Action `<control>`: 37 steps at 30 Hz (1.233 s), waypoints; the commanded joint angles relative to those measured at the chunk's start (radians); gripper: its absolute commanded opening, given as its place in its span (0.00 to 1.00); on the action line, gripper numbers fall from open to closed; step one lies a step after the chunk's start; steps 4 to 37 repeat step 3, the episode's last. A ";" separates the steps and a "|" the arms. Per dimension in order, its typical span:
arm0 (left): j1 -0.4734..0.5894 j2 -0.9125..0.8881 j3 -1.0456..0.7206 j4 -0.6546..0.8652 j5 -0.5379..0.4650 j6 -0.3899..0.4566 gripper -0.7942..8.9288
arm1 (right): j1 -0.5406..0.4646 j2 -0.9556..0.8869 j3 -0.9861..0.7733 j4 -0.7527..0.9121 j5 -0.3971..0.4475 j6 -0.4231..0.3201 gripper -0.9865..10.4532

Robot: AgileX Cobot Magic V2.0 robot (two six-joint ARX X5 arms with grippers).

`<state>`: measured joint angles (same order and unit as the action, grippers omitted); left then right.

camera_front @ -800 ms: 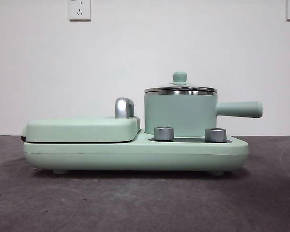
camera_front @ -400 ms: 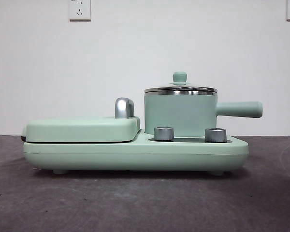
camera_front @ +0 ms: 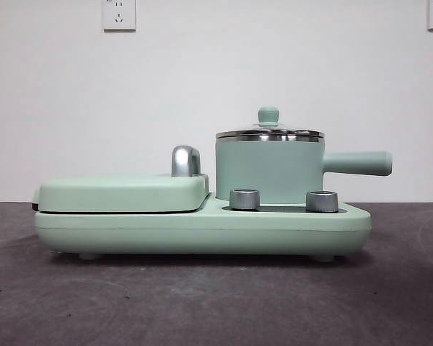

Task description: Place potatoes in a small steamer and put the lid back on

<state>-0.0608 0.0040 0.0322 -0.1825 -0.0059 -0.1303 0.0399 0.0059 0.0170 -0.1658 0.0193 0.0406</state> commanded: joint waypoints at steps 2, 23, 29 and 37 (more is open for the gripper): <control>0.002 -0.001 -0.019 -0.004 -0.004 0.009 0.10 | 0.000 -0.002 -0.006 0.011 0.000 -0.008 0.10; 0.002 -0.001 -0.019 -0.004 -0.004 0.009 0.10 | 0.000 -0.002 -0.006 0.011 0.000 -0.008 0.10; 0.002 -0.001 -0.019 -0.004 -0.004 0.009 0.10 | 0.000 -0.002 -0.006 0.011 0.000 -0.008 0.10; 0.002 -0.001 -0.019 -0.004 -0.004 0.009 0.10 | 0.000 -0.002 -0.006 0.011 0.000 -0.008 0.10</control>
